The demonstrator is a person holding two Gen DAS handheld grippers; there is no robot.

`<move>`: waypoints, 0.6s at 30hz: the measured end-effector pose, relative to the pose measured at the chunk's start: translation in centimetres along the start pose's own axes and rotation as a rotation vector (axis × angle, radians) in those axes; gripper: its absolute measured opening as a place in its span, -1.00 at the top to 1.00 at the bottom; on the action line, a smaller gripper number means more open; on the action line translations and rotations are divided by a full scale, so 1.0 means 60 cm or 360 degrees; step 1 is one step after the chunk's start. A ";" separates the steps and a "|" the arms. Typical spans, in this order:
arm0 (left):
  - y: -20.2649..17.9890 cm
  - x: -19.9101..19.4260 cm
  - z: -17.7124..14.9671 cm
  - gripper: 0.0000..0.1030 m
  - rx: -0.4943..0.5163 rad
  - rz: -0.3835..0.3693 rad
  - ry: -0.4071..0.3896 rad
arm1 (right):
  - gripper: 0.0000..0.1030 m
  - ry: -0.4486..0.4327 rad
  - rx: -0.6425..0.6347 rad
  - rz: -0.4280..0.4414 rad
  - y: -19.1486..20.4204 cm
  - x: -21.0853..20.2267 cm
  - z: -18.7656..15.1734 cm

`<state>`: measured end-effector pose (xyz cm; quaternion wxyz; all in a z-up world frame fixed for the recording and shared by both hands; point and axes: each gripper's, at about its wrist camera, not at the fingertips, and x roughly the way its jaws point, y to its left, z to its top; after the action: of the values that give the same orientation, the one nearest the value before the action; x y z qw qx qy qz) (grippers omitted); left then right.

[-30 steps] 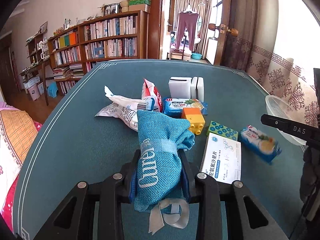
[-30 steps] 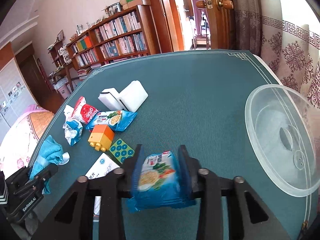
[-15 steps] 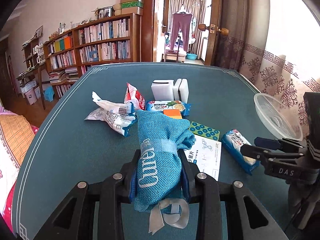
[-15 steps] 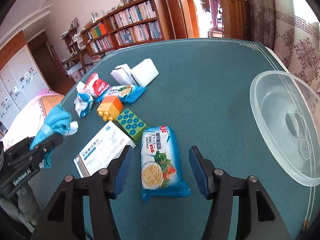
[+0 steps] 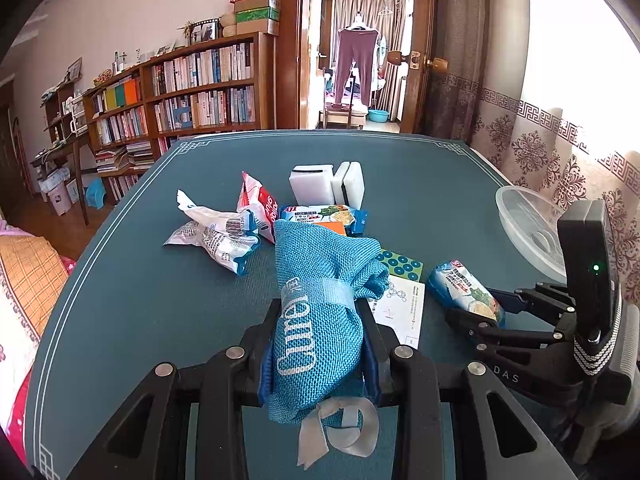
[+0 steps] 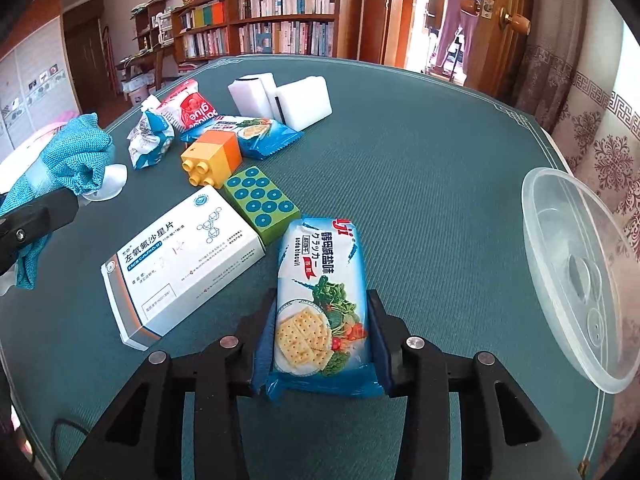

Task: Organize objects
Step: 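Carry the cracker packet with the right gripper into the clear bowl and release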

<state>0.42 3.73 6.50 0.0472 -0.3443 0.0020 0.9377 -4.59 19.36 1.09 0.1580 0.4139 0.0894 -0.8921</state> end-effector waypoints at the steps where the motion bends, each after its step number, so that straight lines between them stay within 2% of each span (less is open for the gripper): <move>1: -0.002 0.000 0.001 0.30 0.0002 0.0001 0.0001 | 0.18 -0.0006 0.0015 0.0017 -0.002 -0.003 -0.001; 8: -0.019 -0.004 0.006 0.30 0.0025 -0.0007 -0.0006 | 0.18 -0.0118 0.0121 0.0074 -0.027 -0.049 0.010; 18: -0.059 0.003 0.015 0.30 0.0084 -0.0033 -0.0005 | 0.18 -0.0217 0.0238 0.0059 -0.088 -0.105 0.013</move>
<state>0.01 7.28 7.14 0.0659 -0.3416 0.0231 0.9373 -3.17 25.37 6.57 0.1489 0.3644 0.0039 -0.9192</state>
